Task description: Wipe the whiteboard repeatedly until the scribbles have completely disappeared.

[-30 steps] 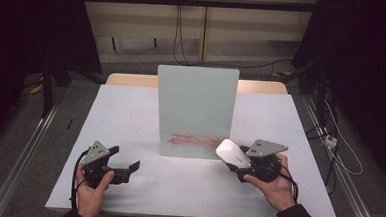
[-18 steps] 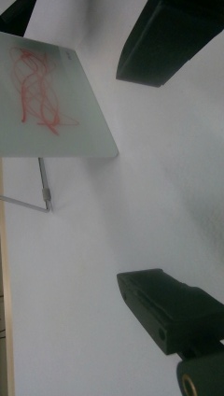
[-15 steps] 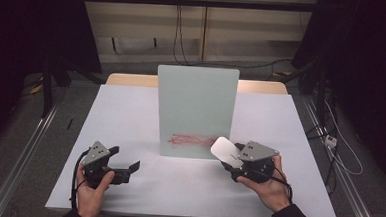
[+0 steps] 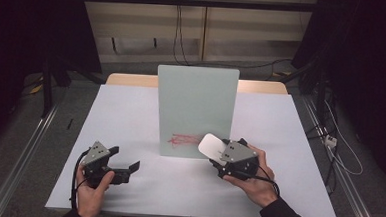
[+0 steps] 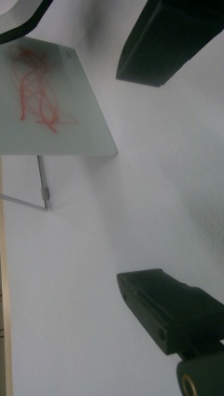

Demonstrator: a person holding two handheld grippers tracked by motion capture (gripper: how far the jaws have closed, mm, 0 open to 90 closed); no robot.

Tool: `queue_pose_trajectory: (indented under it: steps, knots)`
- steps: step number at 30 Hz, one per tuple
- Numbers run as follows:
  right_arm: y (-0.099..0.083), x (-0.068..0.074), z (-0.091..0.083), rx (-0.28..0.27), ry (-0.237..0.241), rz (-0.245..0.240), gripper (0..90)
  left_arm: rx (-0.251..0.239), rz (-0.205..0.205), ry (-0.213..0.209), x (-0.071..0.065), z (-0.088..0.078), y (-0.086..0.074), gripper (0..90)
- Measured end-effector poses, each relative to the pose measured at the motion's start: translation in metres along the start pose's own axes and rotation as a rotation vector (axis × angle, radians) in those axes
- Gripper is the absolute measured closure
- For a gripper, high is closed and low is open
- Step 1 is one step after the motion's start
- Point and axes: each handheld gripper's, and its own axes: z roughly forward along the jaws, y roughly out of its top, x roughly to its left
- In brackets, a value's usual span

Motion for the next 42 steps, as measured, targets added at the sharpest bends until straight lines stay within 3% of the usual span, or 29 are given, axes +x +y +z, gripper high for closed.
queue_pose_trajectory:
  steps: [4, 12, 23, 34, 42]
  knots:
    - [0.004, 0.0, 0.005, -0.004, -0.008, -0.011, 31.3, -0.003, -0.008, -0.003, 0.001, 0.0, -0.001, 4.2]
    - [0.014, 0.007, 0.021, -0.009, -0.04, -0.1, 31.3, -0.002, 0.009, -0.002, -0.001, -0.001, 0.001, 4.2]
    - [0.01, 0.008, 0.031, 0.041, -0.039, -0.135, 31.4, -0.007, 0.007, -0.001, -0.002, -0.001, 0.001, 4.2]
    - [0.011, 0.01, 0.034, 0.045, -0.04, -0.154, 31.5, 0.0, 0.011, -0.001, -0.001, -0.001, 0.001, 4.2]
    - [0.014, 0.017, 0.042, 0.059, -0.002, -0.184, 31.5, 0.0, 0.012, -0.001, -0.002, -0.001, 0.001, 4.2]
